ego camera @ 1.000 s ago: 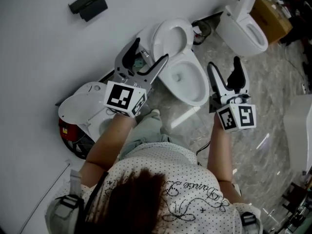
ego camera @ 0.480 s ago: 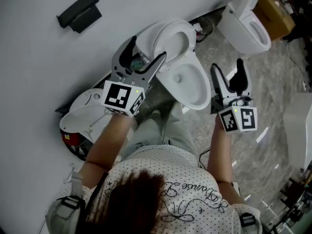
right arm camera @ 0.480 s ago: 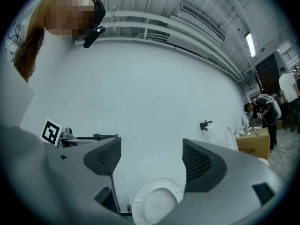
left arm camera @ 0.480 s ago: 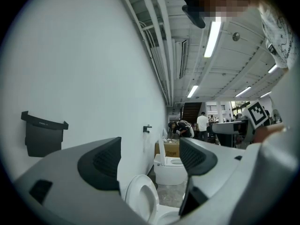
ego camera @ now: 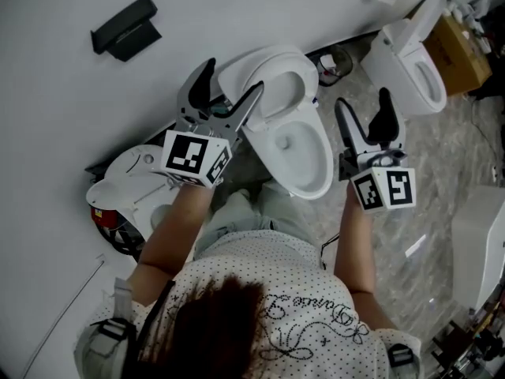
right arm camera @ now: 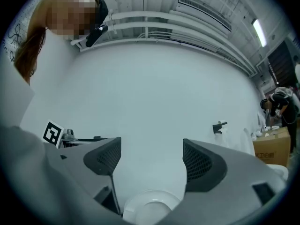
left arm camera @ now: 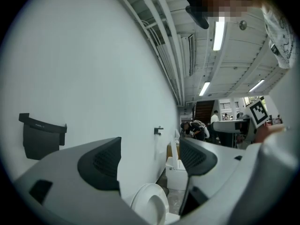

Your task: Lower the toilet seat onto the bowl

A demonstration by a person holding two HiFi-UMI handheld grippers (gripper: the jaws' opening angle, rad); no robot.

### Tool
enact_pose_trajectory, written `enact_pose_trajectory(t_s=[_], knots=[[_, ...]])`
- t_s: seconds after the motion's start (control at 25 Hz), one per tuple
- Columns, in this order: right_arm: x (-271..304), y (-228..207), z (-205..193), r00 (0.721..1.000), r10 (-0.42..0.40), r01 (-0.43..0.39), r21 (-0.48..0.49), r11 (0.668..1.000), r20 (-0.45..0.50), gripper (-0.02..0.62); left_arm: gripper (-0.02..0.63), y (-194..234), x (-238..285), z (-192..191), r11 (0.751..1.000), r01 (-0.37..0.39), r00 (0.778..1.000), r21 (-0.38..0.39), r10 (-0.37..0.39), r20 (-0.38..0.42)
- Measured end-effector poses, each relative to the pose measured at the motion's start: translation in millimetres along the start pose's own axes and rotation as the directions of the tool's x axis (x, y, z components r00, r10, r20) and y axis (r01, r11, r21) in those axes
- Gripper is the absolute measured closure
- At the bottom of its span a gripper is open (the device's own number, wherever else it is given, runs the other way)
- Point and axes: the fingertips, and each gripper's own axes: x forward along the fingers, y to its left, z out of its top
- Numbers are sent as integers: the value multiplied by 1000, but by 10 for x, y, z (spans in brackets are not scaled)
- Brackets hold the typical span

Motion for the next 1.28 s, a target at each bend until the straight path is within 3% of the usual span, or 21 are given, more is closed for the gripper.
enact_pose_trajectory(t_s=[0.32,0.6,1.0,1.28], knots=[[270,-365,26,996,84,-85,18,996,6,181,235,-16,263,19,995,-95,995,2,95,4],[522,-501,-175,994,104,-103,55,993,-24,181,235,102,487,-114,994,-113,993,-3,113,-23],[1275,-472,-364,995,67,-65,30,997,-67,181,235,726,1009,-292,999,-27,999,-36,26,-25],[1608,-433,-556,991,75,-70,48,996,-110,184,235,840,1268,-374,999,33,999,-30,-34,-40]])
